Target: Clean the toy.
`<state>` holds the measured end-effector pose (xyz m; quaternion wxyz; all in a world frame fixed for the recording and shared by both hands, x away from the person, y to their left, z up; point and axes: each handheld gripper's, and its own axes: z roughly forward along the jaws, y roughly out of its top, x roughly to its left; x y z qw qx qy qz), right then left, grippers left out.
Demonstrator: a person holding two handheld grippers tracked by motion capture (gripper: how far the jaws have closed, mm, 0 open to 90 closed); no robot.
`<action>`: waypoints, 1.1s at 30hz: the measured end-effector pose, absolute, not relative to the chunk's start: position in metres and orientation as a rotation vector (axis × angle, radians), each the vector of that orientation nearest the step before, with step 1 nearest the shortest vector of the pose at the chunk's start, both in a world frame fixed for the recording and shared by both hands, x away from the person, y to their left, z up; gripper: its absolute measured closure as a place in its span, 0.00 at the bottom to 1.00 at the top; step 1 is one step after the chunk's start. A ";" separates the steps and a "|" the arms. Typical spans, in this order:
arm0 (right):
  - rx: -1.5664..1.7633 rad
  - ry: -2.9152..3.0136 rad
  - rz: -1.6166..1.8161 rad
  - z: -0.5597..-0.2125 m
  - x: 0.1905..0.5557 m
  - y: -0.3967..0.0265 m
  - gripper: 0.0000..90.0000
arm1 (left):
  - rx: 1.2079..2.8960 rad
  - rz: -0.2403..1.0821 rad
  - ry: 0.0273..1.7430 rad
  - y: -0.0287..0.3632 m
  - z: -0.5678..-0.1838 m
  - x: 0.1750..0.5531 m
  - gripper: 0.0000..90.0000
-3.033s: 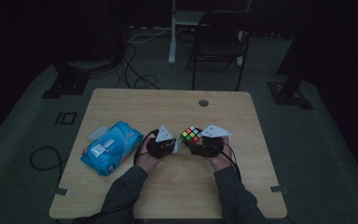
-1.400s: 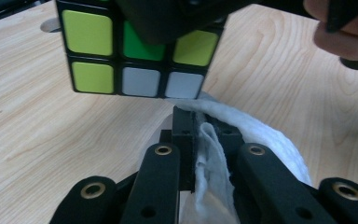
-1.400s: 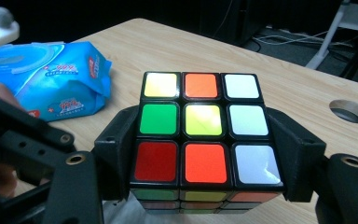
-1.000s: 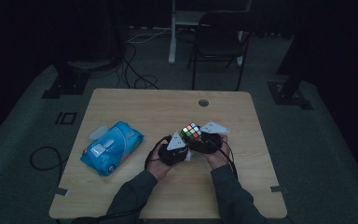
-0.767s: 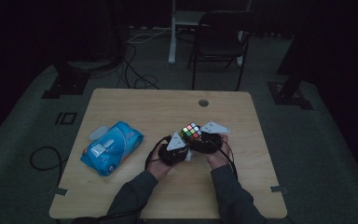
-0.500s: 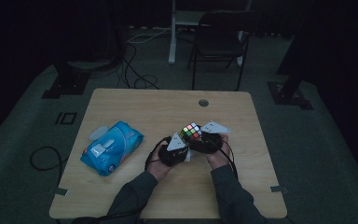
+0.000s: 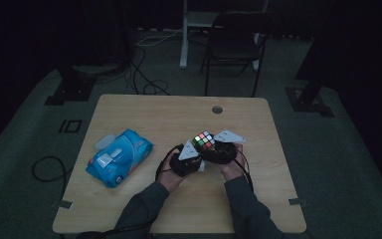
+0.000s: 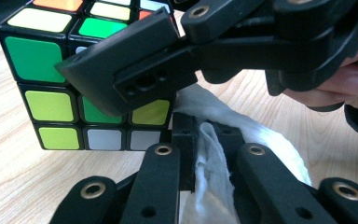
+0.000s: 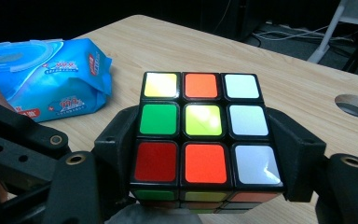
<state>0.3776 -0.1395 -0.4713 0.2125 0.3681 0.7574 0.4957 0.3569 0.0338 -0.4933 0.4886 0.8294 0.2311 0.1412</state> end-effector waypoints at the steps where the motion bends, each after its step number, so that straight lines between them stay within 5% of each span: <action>1: 1.022 2.103 1.376 -0.471 0.378 -0.139 0.38 | 2.016 0.343 0.562 0.034 -0.493 0.357 0.94; 33: 1.021 2.087 1.383 -0.467 0.377 -0.144 0.38 | 2.038 0.331 0.577 0.035 -0.503 0.359 0.94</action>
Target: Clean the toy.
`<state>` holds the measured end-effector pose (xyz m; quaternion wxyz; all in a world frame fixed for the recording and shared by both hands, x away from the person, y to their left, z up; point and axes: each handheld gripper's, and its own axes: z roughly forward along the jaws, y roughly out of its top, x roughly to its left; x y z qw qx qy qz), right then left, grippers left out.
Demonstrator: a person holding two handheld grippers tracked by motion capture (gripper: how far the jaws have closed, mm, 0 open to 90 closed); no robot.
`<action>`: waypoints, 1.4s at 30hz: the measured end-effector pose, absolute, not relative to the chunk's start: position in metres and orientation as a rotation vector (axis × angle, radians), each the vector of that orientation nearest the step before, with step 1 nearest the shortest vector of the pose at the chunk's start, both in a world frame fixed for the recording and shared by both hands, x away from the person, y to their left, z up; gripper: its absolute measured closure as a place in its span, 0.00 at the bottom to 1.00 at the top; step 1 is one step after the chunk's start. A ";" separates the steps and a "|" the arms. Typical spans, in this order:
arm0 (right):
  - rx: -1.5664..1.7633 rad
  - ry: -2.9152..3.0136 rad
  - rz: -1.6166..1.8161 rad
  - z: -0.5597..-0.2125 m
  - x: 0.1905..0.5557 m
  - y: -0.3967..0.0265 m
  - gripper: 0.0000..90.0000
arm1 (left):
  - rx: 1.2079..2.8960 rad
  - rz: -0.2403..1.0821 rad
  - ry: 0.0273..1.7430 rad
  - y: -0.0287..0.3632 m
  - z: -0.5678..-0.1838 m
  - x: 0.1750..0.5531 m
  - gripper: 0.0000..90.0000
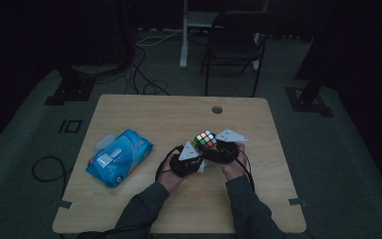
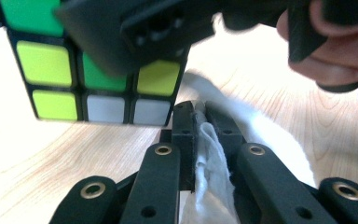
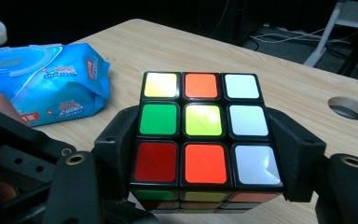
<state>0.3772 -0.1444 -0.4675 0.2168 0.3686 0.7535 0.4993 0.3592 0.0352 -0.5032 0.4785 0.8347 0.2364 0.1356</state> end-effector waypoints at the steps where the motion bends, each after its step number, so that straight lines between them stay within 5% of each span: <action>1: 1.023 2.086 1.382 -0.467 0.377 -0.145 0.38 | 2.041 0.334 0.578 0.036 -0.504 0.359 0.94; 42: 1.061 2.155 1.278 -0.486 0.377 -0.158 0.38 | 2.009 0.415 0.746 0.093 -0.508 0.369 0.94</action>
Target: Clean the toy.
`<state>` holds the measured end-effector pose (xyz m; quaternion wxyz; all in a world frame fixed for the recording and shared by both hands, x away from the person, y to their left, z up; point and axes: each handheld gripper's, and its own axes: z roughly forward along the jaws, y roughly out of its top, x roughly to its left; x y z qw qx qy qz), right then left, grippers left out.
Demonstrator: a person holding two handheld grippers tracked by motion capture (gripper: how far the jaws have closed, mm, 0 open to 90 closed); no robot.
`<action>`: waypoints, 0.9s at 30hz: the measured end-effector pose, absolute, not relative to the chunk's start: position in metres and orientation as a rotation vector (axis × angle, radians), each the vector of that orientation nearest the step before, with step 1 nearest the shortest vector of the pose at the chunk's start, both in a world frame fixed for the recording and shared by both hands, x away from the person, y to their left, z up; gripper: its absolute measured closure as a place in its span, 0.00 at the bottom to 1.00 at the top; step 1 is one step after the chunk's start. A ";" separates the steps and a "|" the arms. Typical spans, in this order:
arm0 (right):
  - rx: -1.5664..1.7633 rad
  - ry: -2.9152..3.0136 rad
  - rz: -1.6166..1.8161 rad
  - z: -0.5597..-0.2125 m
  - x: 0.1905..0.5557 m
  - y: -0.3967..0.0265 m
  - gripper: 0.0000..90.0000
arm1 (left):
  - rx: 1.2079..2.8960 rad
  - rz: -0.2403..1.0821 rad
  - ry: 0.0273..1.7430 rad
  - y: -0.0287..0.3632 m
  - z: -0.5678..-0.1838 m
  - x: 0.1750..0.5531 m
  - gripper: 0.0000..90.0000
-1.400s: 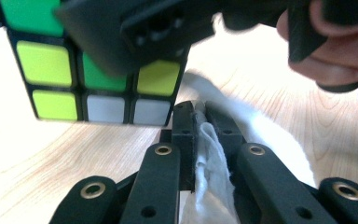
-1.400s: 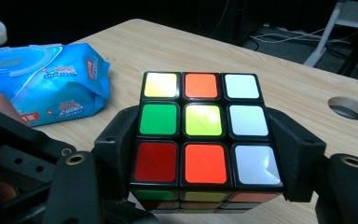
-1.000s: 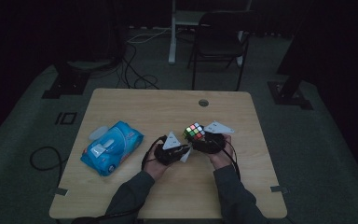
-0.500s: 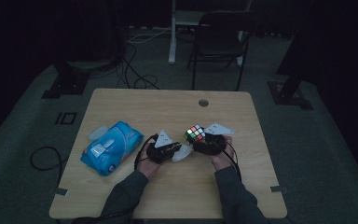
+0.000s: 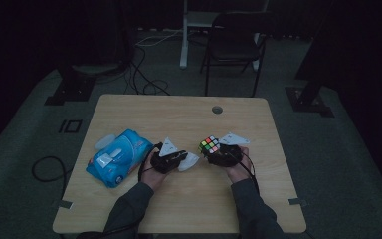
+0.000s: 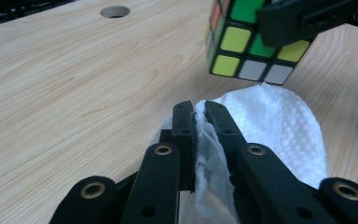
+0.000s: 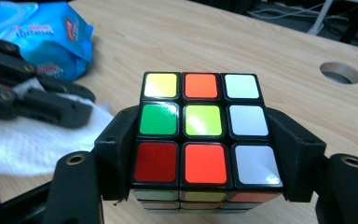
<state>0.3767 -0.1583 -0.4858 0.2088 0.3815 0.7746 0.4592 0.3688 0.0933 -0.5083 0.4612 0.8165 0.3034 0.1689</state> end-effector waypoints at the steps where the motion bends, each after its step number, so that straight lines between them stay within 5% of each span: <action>1: 1.062 2.161 1.270 -0.487 0.377 -0.159 0.38 | 2.008 0.416 0.748 0.095 -0.509 0.369 0.94; 27: 1.119 2.241 1.125 -0.509 0.378 -0.170 0.38 | 2.004 0.446 0.830 0.121 -0.516 0.371 0.93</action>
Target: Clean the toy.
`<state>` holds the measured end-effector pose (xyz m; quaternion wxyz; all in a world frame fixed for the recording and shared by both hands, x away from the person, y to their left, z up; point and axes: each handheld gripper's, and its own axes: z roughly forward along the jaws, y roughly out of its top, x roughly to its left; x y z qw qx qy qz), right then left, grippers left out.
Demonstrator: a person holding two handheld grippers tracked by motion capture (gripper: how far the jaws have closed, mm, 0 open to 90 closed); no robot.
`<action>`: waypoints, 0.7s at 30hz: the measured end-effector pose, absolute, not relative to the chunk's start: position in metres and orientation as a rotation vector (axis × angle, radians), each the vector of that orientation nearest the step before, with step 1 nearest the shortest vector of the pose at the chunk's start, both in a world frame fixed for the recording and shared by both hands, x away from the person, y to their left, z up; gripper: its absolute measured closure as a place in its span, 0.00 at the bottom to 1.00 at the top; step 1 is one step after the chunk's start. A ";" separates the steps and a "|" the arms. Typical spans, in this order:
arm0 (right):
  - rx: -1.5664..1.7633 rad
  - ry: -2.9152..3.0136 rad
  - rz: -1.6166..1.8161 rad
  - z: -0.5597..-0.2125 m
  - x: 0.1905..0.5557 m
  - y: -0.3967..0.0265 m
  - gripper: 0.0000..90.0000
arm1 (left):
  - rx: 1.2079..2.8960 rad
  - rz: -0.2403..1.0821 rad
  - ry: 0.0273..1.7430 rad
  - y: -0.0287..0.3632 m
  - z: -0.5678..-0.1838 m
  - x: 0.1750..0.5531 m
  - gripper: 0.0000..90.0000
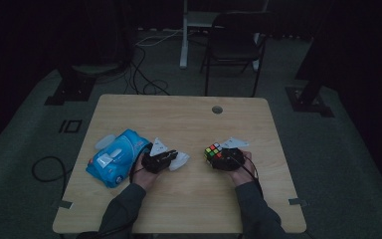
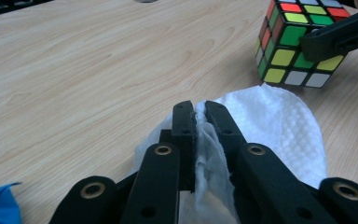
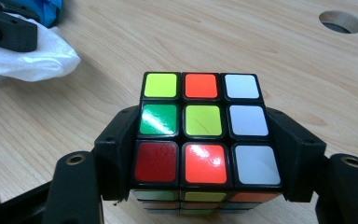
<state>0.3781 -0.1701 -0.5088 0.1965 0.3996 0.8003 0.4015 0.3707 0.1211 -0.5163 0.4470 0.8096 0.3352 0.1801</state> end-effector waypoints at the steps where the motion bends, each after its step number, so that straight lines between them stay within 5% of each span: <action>1: 1.120 2.245 1.121 -0.509 0.378 -0.170 0.38 | 2.005 0.447 0.835 0.122 -0.518 0.371 0.93; 21: 1.153 2.260 1.094 -0.521 0.378 -0.173 0.38 | 2.016 0.456 0.897 0.134 -0.531 0.372 0.93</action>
